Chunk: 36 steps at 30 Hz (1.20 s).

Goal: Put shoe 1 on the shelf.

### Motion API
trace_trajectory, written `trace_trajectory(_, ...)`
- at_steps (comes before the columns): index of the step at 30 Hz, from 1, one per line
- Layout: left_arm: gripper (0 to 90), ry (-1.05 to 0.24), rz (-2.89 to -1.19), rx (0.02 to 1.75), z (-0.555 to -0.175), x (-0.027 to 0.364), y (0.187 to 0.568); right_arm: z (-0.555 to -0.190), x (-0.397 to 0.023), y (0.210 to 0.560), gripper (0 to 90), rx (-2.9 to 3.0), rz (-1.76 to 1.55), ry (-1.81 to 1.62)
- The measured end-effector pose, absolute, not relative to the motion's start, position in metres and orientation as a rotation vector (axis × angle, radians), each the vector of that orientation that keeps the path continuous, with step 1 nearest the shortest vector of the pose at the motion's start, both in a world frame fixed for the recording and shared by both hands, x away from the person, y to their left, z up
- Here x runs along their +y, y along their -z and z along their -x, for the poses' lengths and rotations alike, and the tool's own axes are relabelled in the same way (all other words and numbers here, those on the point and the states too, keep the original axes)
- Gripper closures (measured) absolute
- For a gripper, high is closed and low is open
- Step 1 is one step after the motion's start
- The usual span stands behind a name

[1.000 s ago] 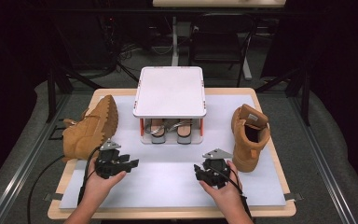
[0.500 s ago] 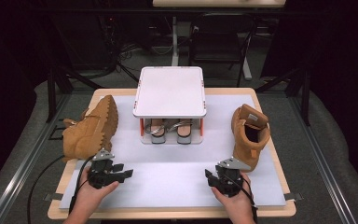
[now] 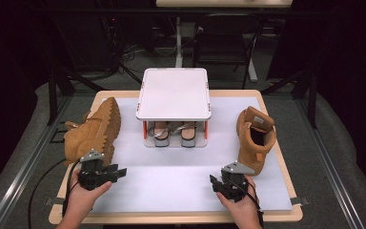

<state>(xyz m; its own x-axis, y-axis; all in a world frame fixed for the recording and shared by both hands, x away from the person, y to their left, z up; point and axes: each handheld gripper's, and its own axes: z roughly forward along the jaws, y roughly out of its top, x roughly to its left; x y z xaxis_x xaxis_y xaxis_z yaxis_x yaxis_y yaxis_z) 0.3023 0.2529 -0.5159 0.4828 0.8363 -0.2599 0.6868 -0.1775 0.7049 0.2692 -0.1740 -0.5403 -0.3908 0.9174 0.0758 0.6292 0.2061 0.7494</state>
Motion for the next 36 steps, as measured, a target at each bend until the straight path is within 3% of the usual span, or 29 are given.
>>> trace_trajectory(12, 56.5, -0.267, -1.875, 1.296, -0.302, 0.277, 0.498, -0.268, -0.171, 0.54, 53.5, 2.117, -1.422, -1.015)
trace_trajectory(23, 54.7, -0.275, -1.773, 1.368, -0.305, 0.308, 0.493, -0.269, -0.169, 0.541, 53.8, 2.121, -1.43, -1.009)
trace_trajectory(36, 52.6, -0.306, -1.774, 1.395, -0.307, 0.322, 0.491, -0.27, -0.168, 0.544, 53.0, 2.127, -1.435, -1.018)
